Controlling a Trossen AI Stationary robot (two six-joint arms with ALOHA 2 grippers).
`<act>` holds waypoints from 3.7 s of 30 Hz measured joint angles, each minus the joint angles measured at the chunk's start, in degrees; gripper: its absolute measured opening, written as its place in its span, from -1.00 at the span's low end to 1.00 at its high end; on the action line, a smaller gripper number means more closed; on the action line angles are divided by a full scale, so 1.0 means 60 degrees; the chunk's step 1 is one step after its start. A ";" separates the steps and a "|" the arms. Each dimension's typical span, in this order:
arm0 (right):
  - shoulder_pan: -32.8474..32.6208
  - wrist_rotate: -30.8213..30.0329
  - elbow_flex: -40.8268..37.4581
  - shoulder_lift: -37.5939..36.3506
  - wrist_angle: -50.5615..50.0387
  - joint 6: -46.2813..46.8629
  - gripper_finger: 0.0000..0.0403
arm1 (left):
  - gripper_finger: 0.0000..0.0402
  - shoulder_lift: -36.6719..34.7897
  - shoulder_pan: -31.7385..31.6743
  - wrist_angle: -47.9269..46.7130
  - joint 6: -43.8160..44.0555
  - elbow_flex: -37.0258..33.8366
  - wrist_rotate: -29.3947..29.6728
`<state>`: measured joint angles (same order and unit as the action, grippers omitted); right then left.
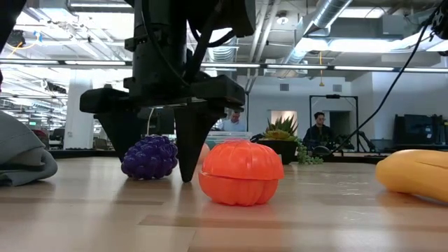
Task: Pick and placing Produce into tupperware
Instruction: Put the violet grapes into the transparent container
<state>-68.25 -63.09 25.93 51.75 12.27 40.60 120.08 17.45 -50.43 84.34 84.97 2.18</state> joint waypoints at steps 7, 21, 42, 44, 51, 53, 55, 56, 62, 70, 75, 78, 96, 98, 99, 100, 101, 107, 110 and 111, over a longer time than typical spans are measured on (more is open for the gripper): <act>0.0000 0.0007 0.0000 0.0000 0.0012 0.0000 0.80 | 0.69 0.0003 0.0004 -0.0026 -0.0012 -0.0004 0.0129; 0.0000 0.0004 0.0000 -0.0004 0.0022 0.0139 0.80 | 0.69 -0.0005 0.0011 -0.0184 -0.0002 -0.0004 0.0406; 0.0000 0.0007 0.0000 -0.0004 -0.0004 0.0168 0.80 | 0.15 -0.0048 -0.0007 -0.0249 -0.0096 -0.0018 0.0543; 0.0000 0.0004 0.0000 -0.0004 -0.0006 0.0168 0.80 | 0.13 -0.0052 -0.0007 -0.0254 -0.0096 -0.0018 0.0539; 0.0000 0.0006 0.0000 -0.0004 -0.0018 0.0168 0.80 | 0.13 -0.0069 -0.0007 -0.0266 -0.0096 -0.0018 0.0528; 0.0000 0.0007 0.0000 -0.0004 -0.0020 0.0168 0.80 | 0.13 -0.0081 -0.0007 -0.0301 -0.0096 -0.0018 0.0528; 0.0001 0.0004 0.0000 -0.0004 -0.0034 0.0168 0.80 | 0.13 -0.0081 -0.0007 -0.0437 -0.0135 0.0061 0.0531; 0.0003 0.0004 0.0000 -0.0004 -0.0036 0.0168 0.80 | 0.13 -0.0081 -0.0007 -0.0599 -0.0207 0.0151 0.0545; 0.0004 0.0004 0.0000 -0.0004 -0.0040 0.0168 0.80 | 0.13 -0.0088 -0.0102 -0.1222 -0.0504 0.0700 0.0918; 0.0004 0.0004 0.0000 -0.0004 -0.0040 0.0243 0.80 | 0.13 -0.0092 -0.0280 -0.1781 -0.1034 0.1732 0.1717; 0.0004 0.0004 0.0000 -0.0004 -0.0040 0.0252 0.80 | 0.13 -0.0092 -0.0423 -0.1968 -0.1468 0.2416 0.2353; 0.0004 0.0004 0.0000 -0.0004 -0.0040 0.0261 0.80 | 0.13 -0.0092 -0.0512 -0.2149 -0.1719 0.2825 0.2712; 0.0004 0.0004 0.0000 -0.0004 -0.0034 0.0262 0.80 | 0.13 -0.0110 -0.0870 -0.2929 -0.2924 0.4768 0.4297; 0.0002 0.0004 0.0000 -0.0004 -0.0038 0.0320 0.80 | 0.13 -0.0110 -0.0909 -0.3007 -0.3016 0.4863 0.4480; 0.0003 0.0004 0.0000 -0.0004 -0.0040 0.0334 0.80 | 0.13 -0.0110 -0.0938 -0.3054 -0.3066 0.4902 0.4545; 0.0004 0.0004 0.0000 -0.0004 -0.0036 0.0335 0.80 | 0.13 -0.0110 -0.0970 -0.3137 -0.3137 0.4933 0.4586; 0.0004 0.0004 0.0000 -0.0004 -0.0038 0.0347 0.80 | 0.13 -0.0110 -0.1006 -0.3230 -0.3202 0.4940 0.4617; 0.0002 0.0004 0.0000 -0.0004 -0.0040 0.0423 0.80 | 0.13 -0.0110 -0.1299 -0.3309 -0.3659 0.4947 0.4792; 0.0001 0.0004 0.0000 -0.0004 -0.0020 0.0423 0.80 | 0.13 -0.0110 -0.1486 -0.3445 -0.3948 0.4947 0.4882; 0.0004 0.0004 0.0000 -0.0004 0.0009 0.0423 0.80 | 0.13 -0.0110 -0.1561 -0.3554 -0.4026 0.4947 0.4912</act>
<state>-68.23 -63.07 25.93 51.72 12.32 43.13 119.42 8.09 -71.76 60.18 114.65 31.65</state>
